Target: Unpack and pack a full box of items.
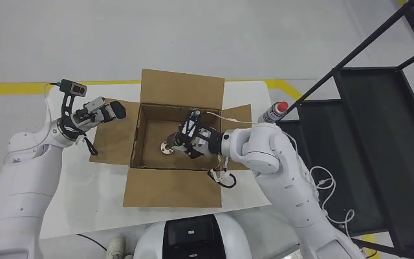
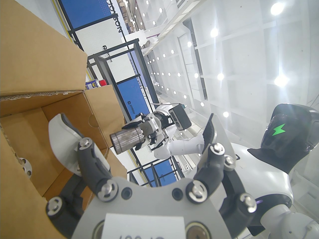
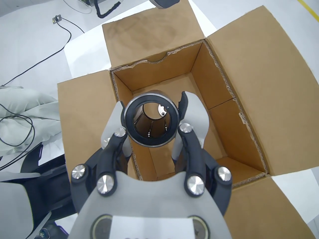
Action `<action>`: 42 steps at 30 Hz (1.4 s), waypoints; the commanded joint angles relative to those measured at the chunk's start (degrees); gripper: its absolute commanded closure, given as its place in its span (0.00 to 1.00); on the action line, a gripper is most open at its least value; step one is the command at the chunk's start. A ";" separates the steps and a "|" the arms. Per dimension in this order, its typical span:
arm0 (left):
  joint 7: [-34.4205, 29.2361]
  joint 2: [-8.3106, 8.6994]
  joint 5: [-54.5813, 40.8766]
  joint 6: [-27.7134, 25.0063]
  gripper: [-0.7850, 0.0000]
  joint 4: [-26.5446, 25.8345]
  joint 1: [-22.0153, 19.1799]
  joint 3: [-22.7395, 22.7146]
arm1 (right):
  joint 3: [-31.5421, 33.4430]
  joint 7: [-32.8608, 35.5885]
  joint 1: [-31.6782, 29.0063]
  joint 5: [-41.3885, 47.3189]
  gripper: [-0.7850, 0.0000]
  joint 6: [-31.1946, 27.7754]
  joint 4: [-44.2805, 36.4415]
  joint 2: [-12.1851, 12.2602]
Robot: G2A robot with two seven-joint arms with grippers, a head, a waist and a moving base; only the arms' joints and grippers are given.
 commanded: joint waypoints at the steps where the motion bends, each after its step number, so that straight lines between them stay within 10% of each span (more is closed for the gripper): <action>1: 0.00 0.00 0.00 0.00 0.00 0.00 0.00 0.00 | 4.67 2.50 -2.58 4.96 1.00 -1.57 -3.34 0.89; 20: 0.00 0.00 0.00 0.00 0.00 0.00 0.00 0.00 | 44.40 -3.23 -28.16 25.46 1.00 -7.19 -6.49 5.60; 42: 0.00 0.00 0.00 0.00 0.00 0.00 0.00 0.00 | 36.95 -14.29 -27.01 -7.32 1.00 18.09 11.37 6.10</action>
